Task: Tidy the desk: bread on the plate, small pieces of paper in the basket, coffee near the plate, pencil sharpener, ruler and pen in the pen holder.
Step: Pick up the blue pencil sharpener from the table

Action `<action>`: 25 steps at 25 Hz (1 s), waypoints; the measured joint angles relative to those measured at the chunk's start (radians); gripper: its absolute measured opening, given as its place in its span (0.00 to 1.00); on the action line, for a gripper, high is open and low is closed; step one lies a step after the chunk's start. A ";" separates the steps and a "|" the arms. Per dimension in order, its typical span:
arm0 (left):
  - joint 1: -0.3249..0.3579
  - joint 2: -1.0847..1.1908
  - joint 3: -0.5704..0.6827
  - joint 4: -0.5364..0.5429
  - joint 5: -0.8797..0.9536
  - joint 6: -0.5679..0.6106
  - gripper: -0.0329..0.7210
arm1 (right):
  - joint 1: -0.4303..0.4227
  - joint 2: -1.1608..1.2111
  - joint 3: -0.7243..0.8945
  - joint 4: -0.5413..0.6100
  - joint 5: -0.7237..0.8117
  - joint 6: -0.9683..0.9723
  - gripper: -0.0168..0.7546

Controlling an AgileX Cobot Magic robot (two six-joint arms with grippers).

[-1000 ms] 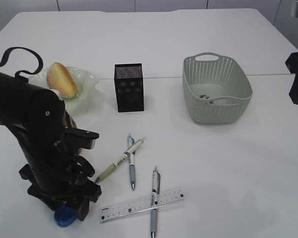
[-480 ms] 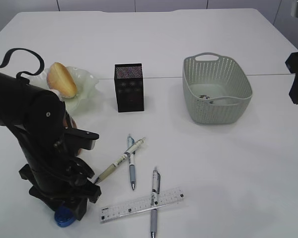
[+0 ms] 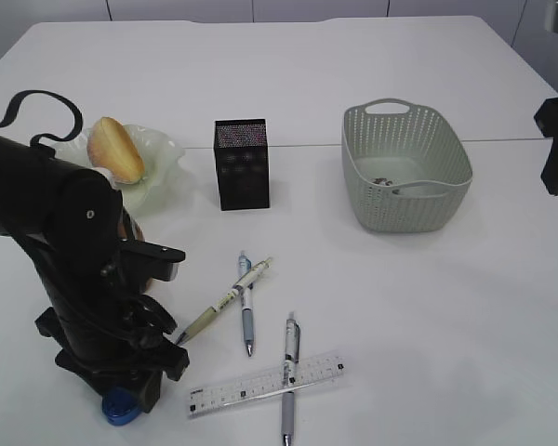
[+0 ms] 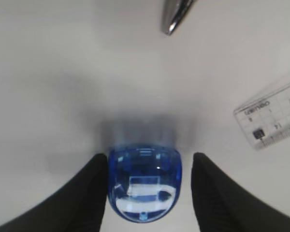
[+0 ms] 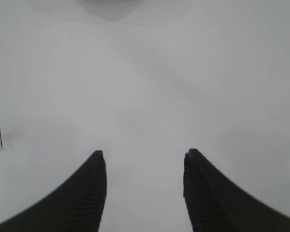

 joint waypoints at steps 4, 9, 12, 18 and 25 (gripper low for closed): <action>0.000 0.000 0.000 0.000 0.000 0.000 0.57 | 0.000 0.000 0.000 0.000 0.000 0.000 0.51; 0.000 0.000 0.000 0.000 0.002 0.000 0.53 | 0.000 0.000 0.000 0.000 0.000 0.000 0.51; 0.000 0.000 0.000 0.000 0.004 0.000 0.51 | 0.000 0.000 0.000 0.000 0.000 0.000 0.51; 0.000 0.000 0.000 0.000 0.007 0.000 0.48 | 0.000 0.000 0.000 0.000 0.000 -0.002 0.51; 0.000 0.000 -0.001 0.000 0.008 0.000 0.47 | 0.000 0.000 0.000 0.000 0.000 -0.004 0.51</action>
